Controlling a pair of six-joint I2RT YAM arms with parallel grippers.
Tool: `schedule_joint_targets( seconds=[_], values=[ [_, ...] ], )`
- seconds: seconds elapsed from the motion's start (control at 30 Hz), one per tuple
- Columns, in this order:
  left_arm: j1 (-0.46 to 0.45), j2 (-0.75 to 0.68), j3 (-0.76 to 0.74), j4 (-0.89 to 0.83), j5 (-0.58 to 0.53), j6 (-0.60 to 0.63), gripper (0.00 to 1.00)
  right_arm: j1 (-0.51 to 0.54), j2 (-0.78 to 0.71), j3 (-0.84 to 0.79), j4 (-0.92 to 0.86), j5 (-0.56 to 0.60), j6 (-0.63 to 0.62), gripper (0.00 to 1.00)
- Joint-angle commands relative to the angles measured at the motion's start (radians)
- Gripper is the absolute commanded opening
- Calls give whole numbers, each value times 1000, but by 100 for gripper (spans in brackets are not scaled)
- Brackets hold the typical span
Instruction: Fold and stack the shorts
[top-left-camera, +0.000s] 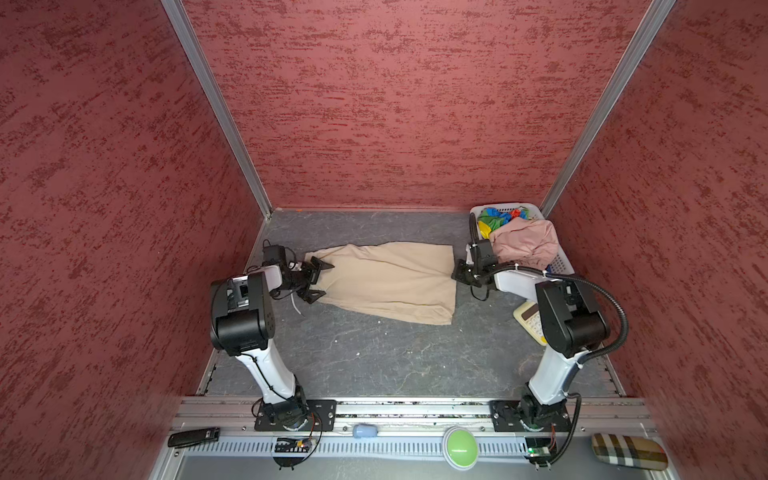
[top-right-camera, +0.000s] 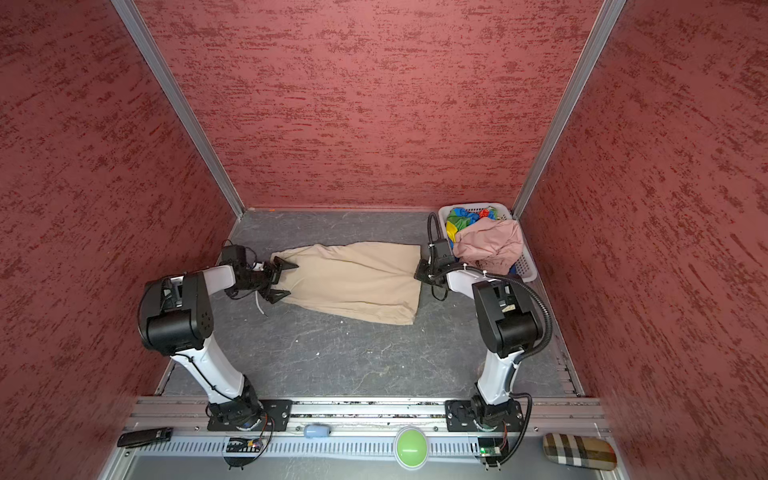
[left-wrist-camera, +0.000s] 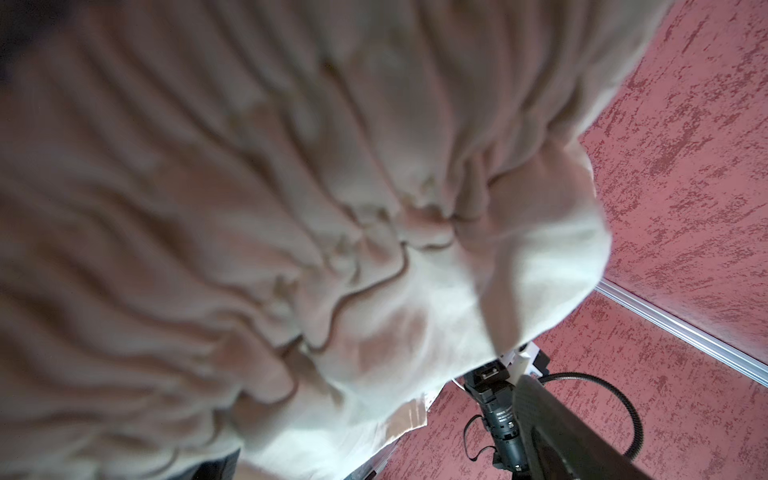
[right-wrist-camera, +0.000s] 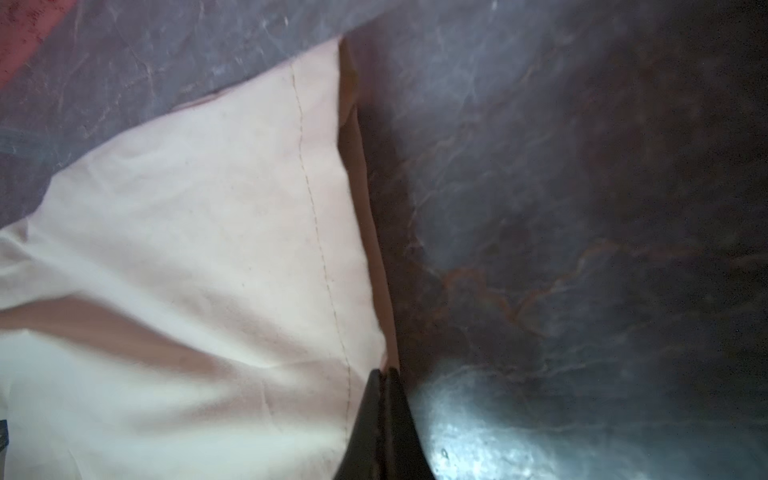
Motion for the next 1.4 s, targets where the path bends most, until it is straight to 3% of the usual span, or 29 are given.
schedule_joint_targets(
  seconds=[0.0,0.03,0.17,0.4,0.57,0.63,0.73,0.87,1.37],
  values=[
    [0,33,-19,-62,-100,40,100,-6,27,31,-47,55,-66,0],
    [0,33,-16,-65,-100,42,99,-6,29,34,-49,45,-73,4],
    [-19,18,26,-110,-118,75,99,-1,-4,26,-71,4,-80,55],
    [-68,-34,108,-186,-121,97,99,108,-237,-96,-105,2,-24,99],
    [-84,-52,149,-210,-106,94,99,169,-397,-263,-83,-12,65,99],
    [-92,-39,159,-220,-111,104,99,190,-449,-340,-51,-36,113,94],
    [-85,-14,145,-208,-101,100,99,229,-466,-407,12,-94,184,93],
    [-71,-15,109,-179,-92,91,99,279,-469,-435,23,-54,226,88],
    [-28,19,68,-162,-77,108,99,300,-377,-434,-6,91,164,17]
  ],
)
